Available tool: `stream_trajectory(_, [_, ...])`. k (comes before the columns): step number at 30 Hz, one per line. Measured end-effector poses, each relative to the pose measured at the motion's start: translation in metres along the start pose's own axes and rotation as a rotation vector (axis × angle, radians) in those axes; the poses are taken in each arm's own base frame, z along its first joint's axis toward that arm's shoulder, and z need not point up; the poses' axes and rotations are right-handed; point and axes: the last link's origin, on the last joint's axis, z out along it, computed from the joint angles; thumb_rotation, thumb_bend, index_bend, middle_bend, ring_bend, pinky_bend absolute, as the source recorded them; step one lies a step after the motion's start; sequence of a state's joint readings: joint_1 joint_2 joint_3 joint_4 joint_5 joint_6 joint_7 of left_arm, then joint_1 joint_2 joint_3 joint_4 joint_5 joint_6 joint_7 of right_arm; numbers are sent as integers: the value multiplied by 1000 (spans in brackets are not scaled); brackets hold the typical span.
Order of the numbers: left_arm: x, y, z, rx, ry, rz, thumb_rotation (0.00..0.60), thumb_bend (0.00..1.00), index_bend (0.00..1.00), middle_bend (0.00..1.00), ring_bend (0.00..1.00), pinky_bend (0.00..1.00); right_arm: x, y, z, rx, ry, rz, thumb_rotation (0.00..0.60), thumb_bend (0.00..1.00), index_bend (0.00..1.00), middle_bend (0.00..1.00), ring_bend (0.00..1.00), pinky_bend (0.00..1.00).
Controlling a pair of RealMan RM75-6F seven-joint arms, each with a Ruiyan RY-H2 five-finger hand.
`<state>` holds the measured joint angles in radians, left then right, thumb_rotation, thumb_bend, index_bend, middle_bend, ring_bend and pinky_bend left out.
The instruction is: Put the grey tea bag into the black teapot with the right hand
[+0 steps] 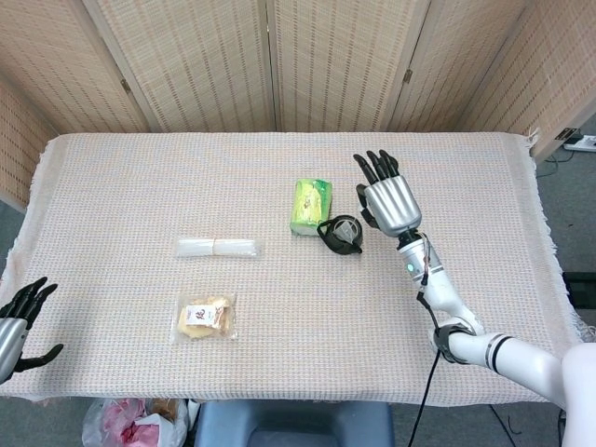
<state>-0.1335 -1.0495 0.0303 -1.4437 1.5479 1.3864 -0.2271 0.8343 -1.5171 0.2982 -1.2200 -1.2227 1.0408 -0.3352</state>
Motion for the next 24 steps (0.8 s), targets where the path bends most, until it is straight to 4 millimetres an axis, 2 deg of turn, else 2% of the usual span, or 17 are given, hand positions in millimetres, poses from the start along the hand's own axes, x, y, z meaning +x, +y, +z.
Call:
stream_trajectory(6, [0, 0, 0, 4, 3, 0, 600, 274, 0, 0, 0, 239, -12, 9, 0, -25, -25, -5, 600, 296, 643, 76, 0, 0])
stream_trajectory(16, [-3, -1, 4, 15, -10, 7, 600, 274, 0, 0, 0, 239, -28, 41, 4, -113, -54, 9, 600, 297, 643, 76, 0, 0])
stream_trajectory(24, [-4, 1, 6, 16, -15, 11, 600, 274, 0, 0, 0, 238, -39, 51, 7, -135, -78, 2, 600, 296, 643, 76, 0, 0])
